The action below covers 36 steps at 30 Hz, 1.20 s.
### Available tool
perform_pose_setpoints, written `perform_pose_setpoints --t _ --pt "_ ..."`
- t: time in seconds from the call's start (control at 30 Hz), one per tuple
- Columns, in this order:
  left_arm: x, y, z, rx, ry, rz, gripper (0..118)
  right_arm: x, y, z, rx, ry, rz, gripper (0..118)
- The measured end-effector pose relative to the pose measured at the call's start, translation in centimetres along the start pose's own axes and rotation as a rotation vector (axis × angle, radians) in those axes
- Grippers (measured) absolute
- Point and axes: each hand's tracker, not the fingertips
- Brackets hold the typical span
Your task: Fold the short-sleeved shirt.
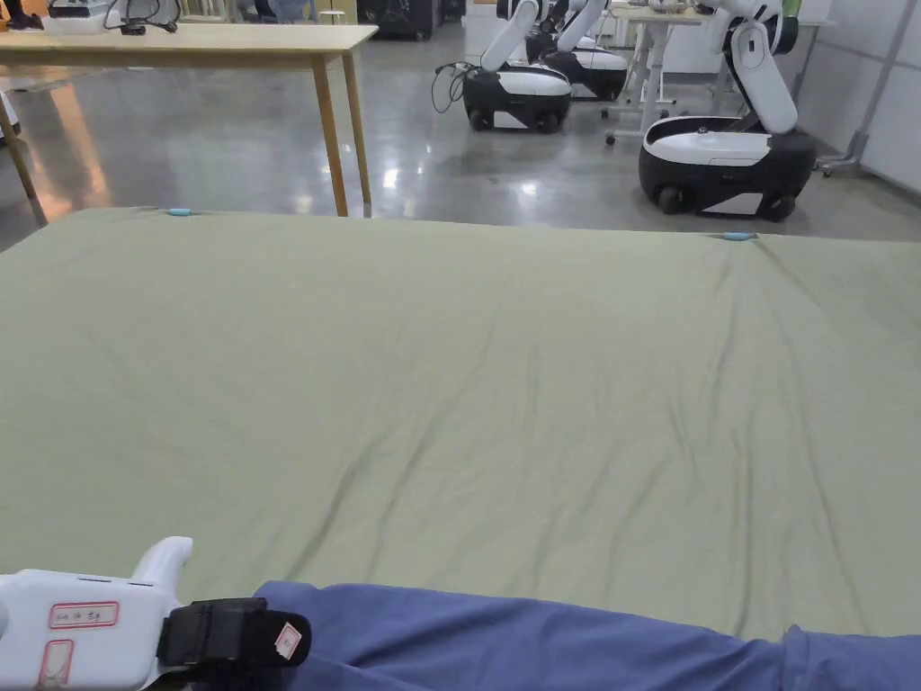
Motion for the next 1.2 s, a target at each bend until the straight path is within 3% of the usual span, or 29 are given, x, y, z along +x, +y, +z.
perform_pose_setpoints --t 0.07,0.13,0.23,0.27,0.3,0.33,0.37,0.4,0.43,0.47,0.53,0.6,0.83,1.07,1.13,1.2 --pt "0.2 0.5 -0.3 0.072 -0.087 -0.028 118 0.0 0.1 0.0 -0.005 -0.003 0.001 0" --pt "-0.1 1.1 -0.9 -0.001 -0.196 0.03 118 0.1 -0.2 0.2 -0.009 -0.004 -0.001 0" --pt "0.6 1.1 -1.7 -0.079 -0.225 -0.038 116 0.1 -0.1 0.2 -0.012 -0.009 0.004 0" --pt "1.1 1.1 -1.8 -0.099 -0.227 -0.063 111 0.1 0.0 0.2 -0.012 -0.013 0.006 0" --pt "1.4 1.0 -1.9 -0.121 -0.225 -0.077 96 0.1 0.1 0.2 -0.015 -0.014 0.005 0" --pt "1.7 0.9 -1.9 -0.147 -0.248 -0.083 65 0.2 0.1 0.2 -0.018 -0.014 0.004 0" --pt "2.0 0.9 -2.0 -0.147 -0.238 -0.101 65 0.0 0.1 0.3 -0.018 -0.018 0.003 0" --pt "2.1 0.7 -2.1 -0.147 -0.181 -0.131 50 0.0 0.1 0.3 -0.019 -0.021 0.002 0" --pt "1.8 0.8 -2.7 -0.162 -0.076 -0.17 19 0.0 0.2 0.3 -0.021 -0.021 0.0 0" --pt "1.7 0.5 -3.2 -0.186 -0.003 -0.201 15 0.0 0.2 0.3 -0.021 -0.022 -0.001 0" --pt "1.4 0.6 -3.2 -0.176 -0.113 -0.169 15 0.0 0.1 0.3 -0.023 -0.022 -0.003 0" --pt "1.2 0.9 -2.8 -0.152 -0.083 -0.233 15 -0.1 0.2 0.2 -0.029 -0.029 0.003 0" --pt "-0.4 3.0 0.4 -0.067 -0.067 -0.19 15 -0.4 0.4 -0.1 -0.037 -0.035 0.006 0" --pt "-4.7 6.1 8.5 0.09 0.152 -0.091 15 -0.7 0.5 -0.6 -0.052 -0.041 0.012 0" --pt "-5.9 5.8 10.2 0.069 0.185 0.016 15 -0.9 0.4 -0.9 -0.058 -0.04 0.009 0" --pt "-5.9 5.9 10.7 0.056 0.24 0.01 15 -0.9 0.4 -1.1 -0.062 -0.036 0.009 0"
